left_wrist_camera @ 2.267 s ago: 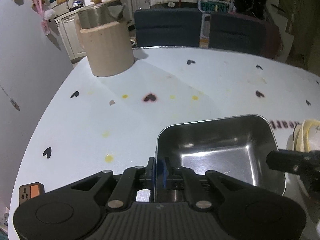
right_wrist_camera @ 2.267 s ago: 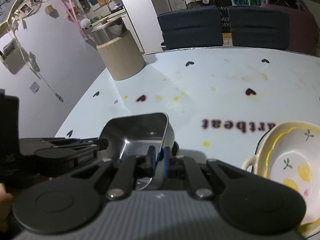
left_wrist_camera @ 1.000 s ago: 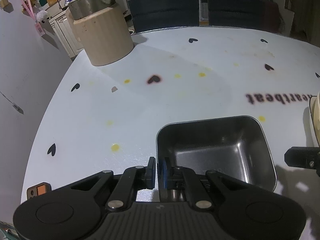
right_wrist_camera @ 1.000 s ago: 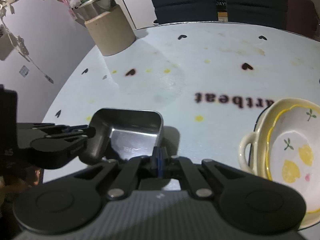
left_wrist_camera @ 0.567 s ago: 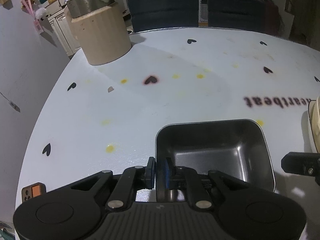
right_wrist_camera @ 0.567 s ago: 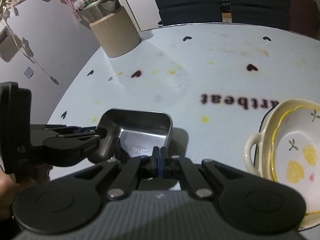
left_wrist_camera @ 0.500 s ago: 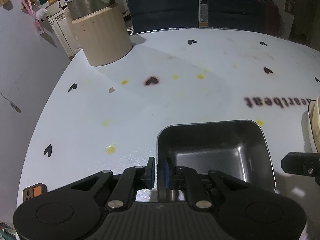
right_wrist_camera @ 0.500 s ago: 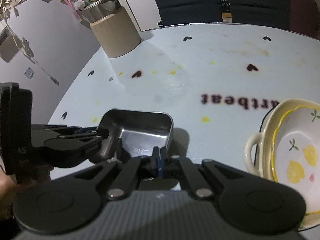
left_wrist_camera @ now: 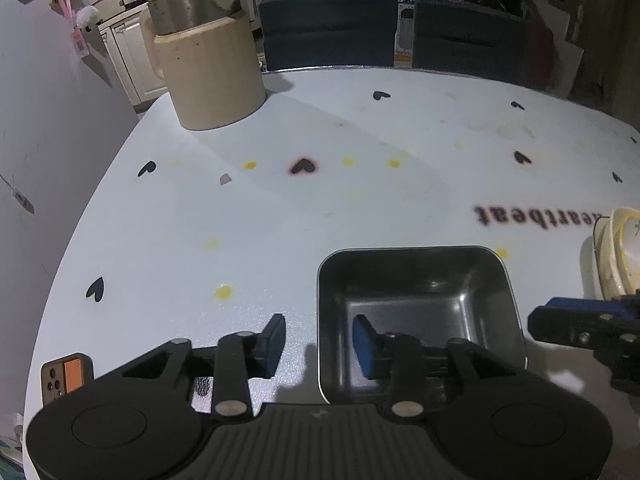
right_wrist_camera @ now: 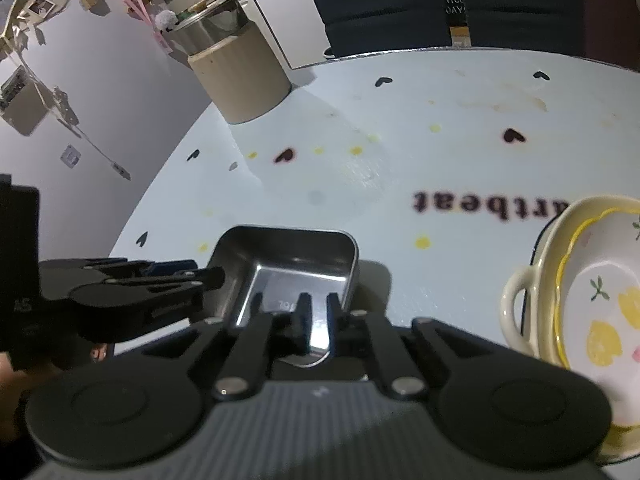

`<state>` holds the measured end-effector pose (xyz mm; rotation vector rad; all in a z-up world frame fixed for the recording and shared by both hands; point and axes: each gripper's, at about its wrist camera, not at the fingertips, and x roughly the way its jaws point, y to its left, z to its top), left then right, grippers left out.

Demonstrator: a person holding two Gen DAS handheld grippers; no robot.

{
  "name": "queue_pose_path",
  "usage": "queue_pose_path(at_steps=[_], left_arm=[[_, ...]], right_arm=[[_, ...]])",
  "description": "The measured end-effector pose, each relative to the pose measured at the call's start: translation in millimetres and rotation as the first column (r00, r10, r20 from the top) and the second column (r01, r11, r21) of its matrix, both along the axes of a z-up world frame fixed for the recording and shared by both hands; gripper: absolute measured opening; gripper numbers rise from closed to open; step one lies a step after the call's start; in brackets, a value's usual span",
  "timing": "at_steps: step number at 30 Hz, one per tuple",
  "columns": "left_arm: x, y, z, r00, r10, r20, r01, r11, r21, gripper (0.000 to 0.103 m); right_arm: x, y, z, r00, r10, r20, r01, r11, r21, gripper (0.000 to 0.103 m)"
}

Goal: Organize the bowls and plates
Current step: 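Open both grippers and pull them back from the steel tray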

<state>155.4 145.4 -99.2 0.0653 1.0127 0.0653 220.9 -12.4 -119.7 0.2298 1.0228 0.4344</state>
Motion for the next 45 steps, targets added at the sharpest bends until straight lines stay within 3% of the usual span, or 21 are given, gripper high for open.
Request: queue_pose_path(at_steps=[2,6,8,18,21,27,35,41,45], left_arm=[[-3,3,4,1.000,0.007,0.006,-0.006,1.000,-0.016,0.041],[-10,8,12,0.999,0.018,0.037,-0.017,0.999,-0.043,0.066],[-14,10,17,0.998,0.020,0.056,-0.017,0.998,-0.052,0.072],[-38,23,44,0.989,0.065,0.133,-0.049,0.991,-0.121,0.099],[-44,25,54,0.982,0.084,0.169,-0.057,0.986,-0.159,0.103],[-50,14,72,0.974,0.063,0.217,-0.019,0.980,-0.196,0.103],[-49,-15,101,0.963,0.034,0.267,0.041,0.962,-0.269,0.103],[-30,-73,123,0.957,-0.048,0.285,0.139,0.941,-0.309,0.103],[-10,-128,138,0.947,-0.113,0.300,0.204,0.934,-0.292,0.103]], right_arm=[[-1,1,1,1.000,-0.002,0.011,0.002,1.000,0.000,0.025],[-1,1,3,0.999,-0.005,0.031,0.006,1.000,-0.004,0.042],[-2,1,4,0.999,-0.004,0.041,0.005,1.000,-0.006,0.047],[-18,-8,18,0.992,-0.017,0.124,0.023,0.998,-0.052,0.089],[-25,-13,29,0.987,-0.012,0.162,0.024,0.997,-0.069,0.101],[-36,-32,56,0.969,-0.040,0.245,0.073,0.989,-0.126,0.103],[-57,-96,113,0.934,-0.146,0.326,0.213,0.961,-0.179,0.103],[-81,-161,149,0.894,-0.280,0.351,0.368,0.904,-0.218,0.103],[-82,-207,163,0.884,-0.297,0.361,0.395,0.887,-0.238,0.103]])
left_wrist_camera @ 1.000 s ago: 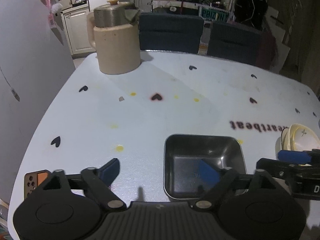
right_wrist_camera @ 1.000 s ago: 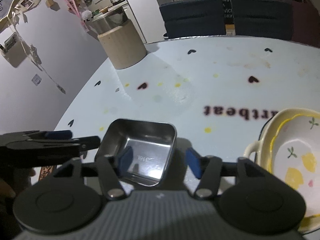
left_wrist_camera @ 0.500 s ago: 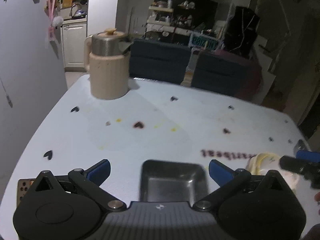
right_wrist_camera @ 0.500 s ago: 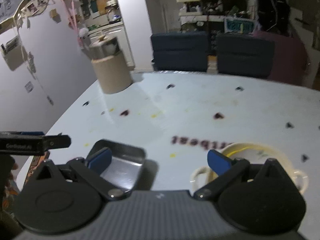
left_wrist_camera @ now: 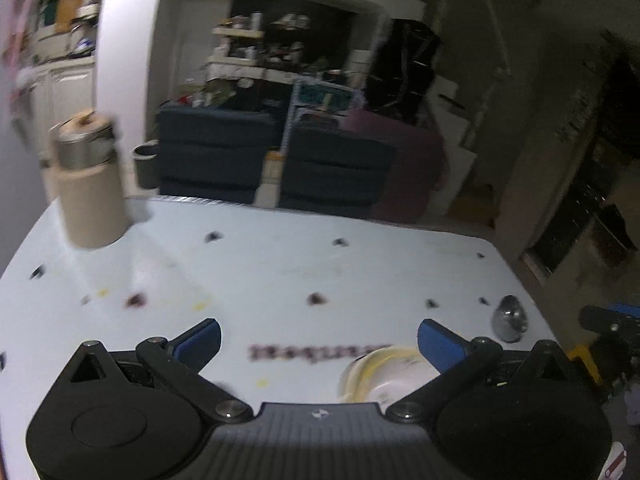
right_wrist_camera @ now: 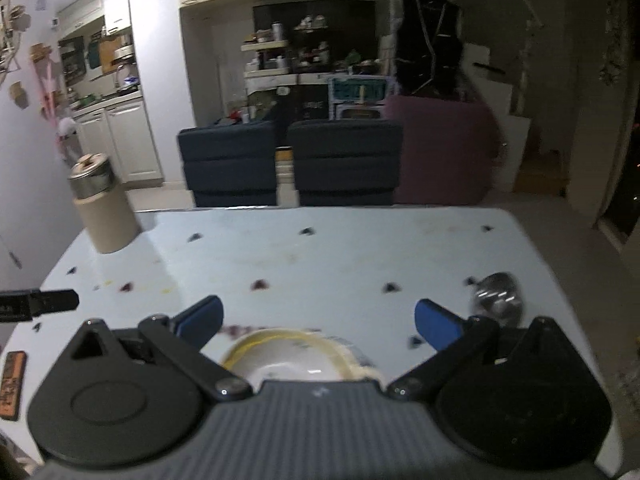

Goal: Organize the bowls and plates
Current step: 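Open both grippers and pull them back from the steel tray, then move both grippers to the small round steel bowl and close on its rim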

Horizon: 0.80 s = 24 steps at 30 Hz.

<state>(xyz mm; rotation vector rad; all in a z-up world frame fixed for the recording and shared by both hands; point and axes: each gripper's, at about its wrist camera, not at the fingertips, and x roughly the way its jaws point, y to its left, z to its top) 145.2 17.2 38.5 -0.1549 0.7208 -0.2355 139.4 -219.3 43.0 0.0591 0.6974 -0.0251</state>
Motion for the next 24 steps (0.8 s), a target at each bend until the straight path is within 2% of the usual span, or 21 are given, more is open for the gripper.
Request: queue_pose_path(at_steps=[5,8,11,15,18,22,24], left_arm=[[32,-79,2,0.999,-0.051,-0.002,0.051,0.998,0.046,0.103],[50,-122,-7,0.997,-0.077,-0.005,0.077,0.996,0.054,0.103],[70,-165,-24,0.994,-0.109,-0.028,0.110,0.994,0.021,0.103],[89,-218,-50,0.990,-0.132,-0.043,0.134,0.991,0.031,0.103],[103,-253,-73,0.986,-0.146,-0.083,0.148,0.989,0.011,0.103],[118,-292,-100,0.977,-0.169,-0.129,0.170,0.985,-0.005,0.103],[123,-304,-113,0.976,-0.160,-0.148,0.158,0.987,-0.022,0.103]], right_arm=[[14,-65,-10,0.999,-0.034,0.010,0.033,0.998,0.056,0.103],[30,-114,-30,0.997,-0.080,0.004,0.079,0.995,0.059,0.103],[41,-153,-54,0.990,-0.136,-0.019,0.137,0.988,0.072,0.103],[56,-206,-89,0.980,-0.194,-0.037,0.196,0.978,0.078,0.103],[64,-237,-114,0.973,-0.225,-0.045,0.228,0.971,0.069,0.103],[78,-266,-134,0.969,-0.243,-0.048,0.246,0.967,0.065,0.103],[90,-267,-141,0.970,-0.233,-0.063,0.236,0.970,0.053,0.103]])
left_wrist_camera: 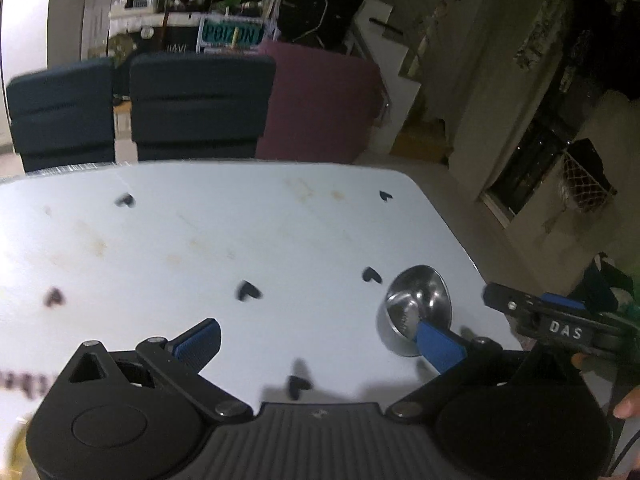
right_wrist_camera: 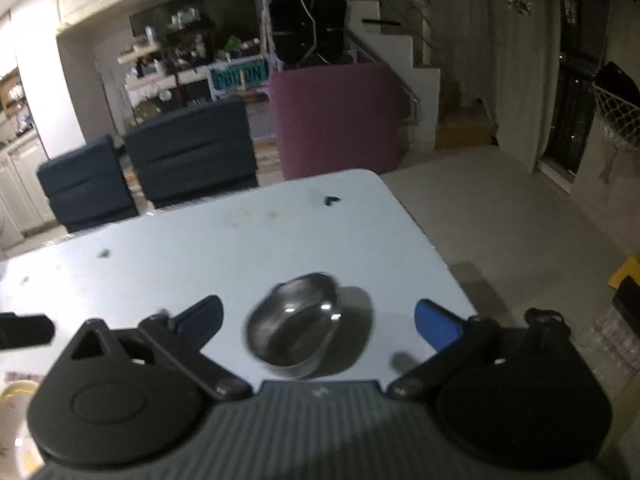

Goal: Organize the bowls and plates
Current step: 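Move both grippers to the small round steel bowl and close on its rim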

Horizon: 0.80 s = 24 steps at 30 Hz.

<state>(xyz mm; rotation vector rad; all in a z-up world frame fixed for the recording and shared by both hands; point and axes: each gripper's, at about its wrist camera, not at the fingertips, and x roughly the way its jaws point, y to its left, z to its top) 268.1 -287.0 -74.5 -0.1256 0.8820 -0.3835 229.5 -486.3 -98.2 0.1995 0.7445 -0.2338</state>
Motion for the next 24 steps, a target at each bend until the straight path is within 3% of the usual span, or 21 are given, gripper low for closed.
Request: queue_pose_path(at_steps=[7,16,20,22,24], left_arm=[[27,-35,-38,0.995,0.068,-0.067,-0.072,0.996,-0.046,0.103],[49,-83,-77,0.994,0.048,-0.102,-0.048,0.999,0.000,0.103],[51,-99,-90,0.994,0.013,-0.109,-0.007,0.999,0.052,0.103],[50,-99,-95,0.993,0.005,-0.121,0.002,0.998,0.060,0.103],[51,-95,-99,0.991,0.019,-0.131,-0.011,0.998,0.068,0.103]], right_arm=[[48,-20,-23,0.990,0.126,-0.061,-0.125,0.992,0.009,0.084],[108,-20,-57,0.950,0.196,-0.245,-0.211,0.977,-0.036,0.068],[121,-20,-72,0.933,0.228,-0.278,-0.250,0.967,-0.043,0.064],[124,-21,-75,0.926,0.241,-0.291,-0.264,0.963,-0.045,0.053],[124,-22,-81,0.924,0.243,-0.295,-0.268,0.962,-0.049,0.052]])
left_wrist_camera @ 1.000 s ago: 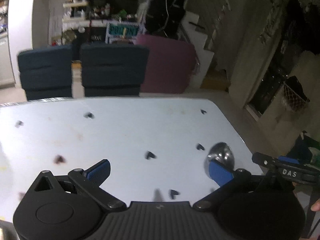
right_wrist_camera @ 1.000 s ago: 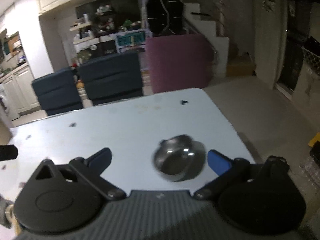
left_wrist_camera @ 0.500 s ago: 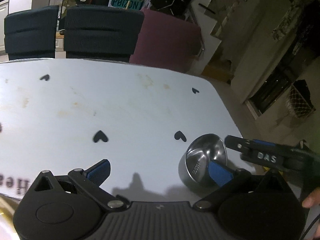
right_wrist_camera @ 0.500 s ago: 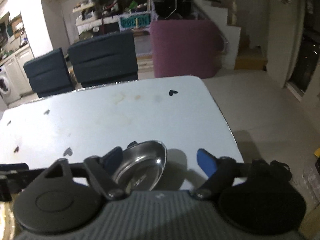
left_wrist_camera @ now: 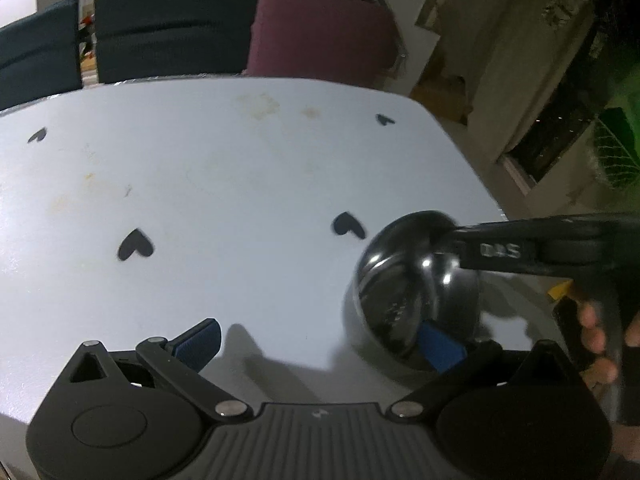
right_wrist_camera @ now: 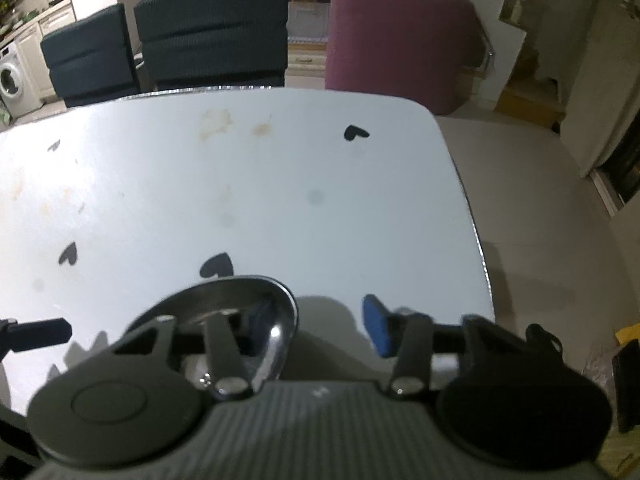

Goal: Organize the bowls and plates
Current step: 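Move both grippers to the small round steel bowl and close on its rim, then lift the small steel bowl off the table with both grippers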

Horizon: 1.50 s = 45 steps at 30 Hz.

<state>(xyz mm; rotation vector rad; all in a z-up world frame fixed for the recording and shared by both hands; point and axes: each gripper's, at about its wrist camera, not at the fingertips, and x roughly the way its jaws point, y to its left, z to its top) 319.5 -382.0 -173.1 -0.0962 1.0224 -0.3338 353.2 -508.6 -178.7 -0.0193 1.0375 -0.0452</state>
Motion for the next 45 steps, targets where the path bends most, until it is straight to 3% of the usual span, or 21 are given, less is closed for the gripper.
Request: queue_pose_path(at_steps=[8,13,15,19,21,26,28,30,32,35,45], left_arm=[[2,6,6,0.997,-0.044,0.070,0.037,0.995,0.096,0.103],[2,5,10,0.991,-0.080,0.105,0.064,0.988,0.141,0.101],[0,4,10,0.991,-0.091,0.094,0.080,0.990,0.115,0.092],[-6,3,12,0.994,-0.107,0.027,0.106,0.993,0.042,0.074],[-10,4,13,0.994,-0.111,0.000,0.111,0.994,0.021,0.064],[-15,5,11,0.994,-0.092,-0.055,0.091,0.996,-0.022,0.053],[-17,4,11,0.993,-0.094,-0.074,0.092,0.995,-0.035,0.043],[-19,1,11,0.991,-0.105,-0.085,0.101,0.994,-0.043,0.024],[-22,-3,12,0.987,-0.129,-0.091,0.125,0.991,-0.049,0.012],[-26,-6,13,0.986,-0.144,-0.084,0.143,0.989,-0.025,0.009],[-43,27,46,0.989,-0.146,-0.023,0.145,0.987,-0.063,0.008]], right_arm=[[-27,-12,-4,1.000,-0.022,0.016,0.022,1.000,0.015,0.052],[-62,-24,5,0.999,-0.050,0.017,0.049,0.996,0.073,0.052],[-76,-24,5,0.998,-0.056,0.027,0.053,0.994,0.098,0.050],[-98,-27,5,0.996,-0.074,0.057,0.062,0.978,0.198,0.025],[-107,-27,5,0.994,-0.088,0.067,0.071,0.971,0.230,0.019],[-115,-25,4,0.991,-0.107,0.076,0.082,0.955,0.285,0.012],[-118,-24,3,0.991,-0.106,0.083,0.078,0.955,0.285,0.011],[-117,-21,3,0.991,-0.097,0.088,0.068,0.955,0.290,0.011],[-118,-20,3,0.992,-0.093,0.089,0.062,0.951,0.303,0.011],[-115,-16,6,0.992,-0.092,0.085,0.064,0.954,0.293,0.010],[-124,19,36,0.991,-0.079,0.106,0.054,0.974,0.221,0.009]])
